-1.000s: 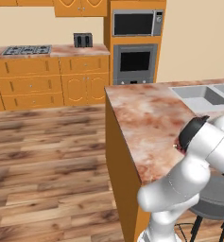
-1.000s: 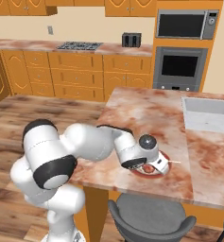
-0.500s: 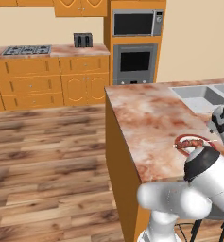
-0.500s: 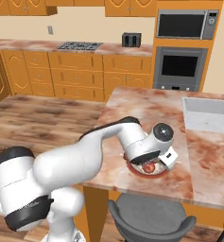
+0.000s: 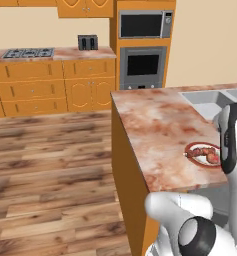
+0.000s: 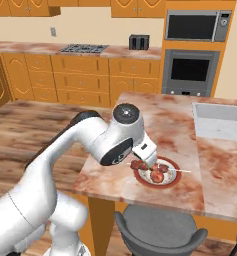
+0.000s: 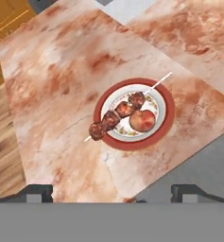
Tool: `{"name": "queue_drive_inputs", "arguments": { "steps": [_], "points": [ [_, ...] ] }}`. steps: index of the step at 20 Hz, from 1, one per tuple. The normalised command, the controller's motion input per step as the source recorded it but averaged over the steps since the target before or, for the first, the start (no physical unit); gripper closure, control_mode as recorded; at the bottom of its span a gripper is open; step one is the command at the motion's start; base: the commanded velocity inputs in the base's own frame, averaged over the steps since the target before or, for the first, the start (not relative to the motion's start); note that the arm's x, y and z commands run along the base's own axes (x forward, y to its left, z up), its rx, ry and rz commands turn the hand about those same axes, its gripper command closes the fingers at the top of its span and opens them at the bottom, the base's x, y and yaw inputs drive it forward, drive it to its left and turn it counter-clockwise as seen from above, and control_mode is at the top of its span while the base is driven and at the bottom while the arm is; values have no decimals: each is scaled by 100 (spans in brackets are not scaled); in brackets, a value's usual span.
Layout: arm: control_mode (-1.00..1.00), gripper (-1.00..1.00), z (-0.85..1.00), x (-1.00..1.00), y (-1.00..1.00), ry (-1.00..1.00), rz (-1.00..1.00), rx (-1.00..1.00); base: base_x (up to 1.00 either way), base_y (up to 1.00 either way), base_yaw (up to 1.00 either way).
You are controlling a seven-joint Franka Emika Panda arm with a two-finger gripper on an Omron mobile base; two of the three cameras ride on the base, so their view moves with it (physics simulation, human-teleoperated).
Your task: Pick up the peach and kiwi from the fridge and place one fruit on each plate on the dining counter.
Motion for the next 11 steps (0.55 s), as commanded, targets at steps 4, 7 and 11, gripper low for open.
{"name": "queue_drive_inputs", "arguments": {
  "steps": [4, 7, 11],
  "points": [
    [-100, -100, 57, -52, 100, 0, 0, -24, 0, 0, 0],
    [-100, -100, 16, -21, 100, 1, 0, -37, 0, 0, 0],
    [-100, -100, -4, -7, 100, 0, 26, -40, 0, 0, 0]
  ]
}}
